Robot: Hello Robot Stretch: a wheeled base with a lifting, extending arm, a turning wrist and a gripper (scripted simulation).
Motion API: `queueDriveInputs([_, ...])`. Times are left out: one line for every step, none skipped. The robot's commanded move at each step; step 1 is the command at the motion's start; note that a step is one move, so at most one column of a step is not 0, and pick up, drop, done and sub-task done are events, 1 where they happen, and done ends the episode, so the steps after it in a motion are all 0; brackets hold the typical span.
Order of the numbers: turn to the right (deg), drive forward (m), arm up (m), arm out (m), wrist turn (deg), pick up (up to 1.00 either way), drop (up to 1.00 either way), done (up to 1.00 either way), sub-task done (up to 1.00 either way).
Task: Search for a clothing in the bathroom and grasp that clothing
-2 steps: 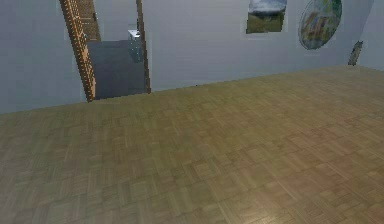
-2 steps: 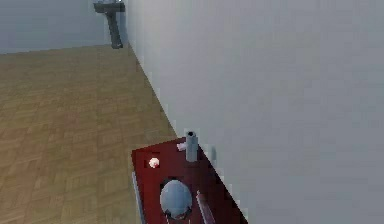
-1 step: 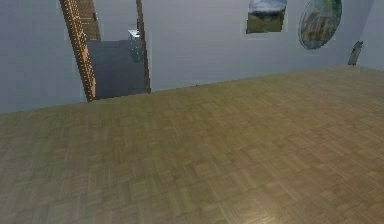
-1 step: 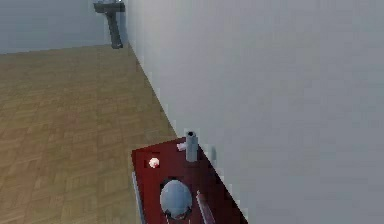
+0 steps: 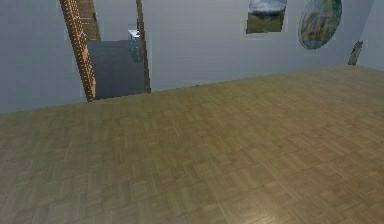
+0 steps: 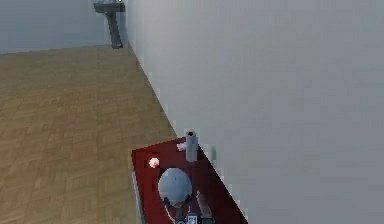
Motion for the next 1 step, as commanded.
queueDriveInputs([0.0,0.00,0.00,0.00,0.0,0.00,0.00,1.00,0.00])
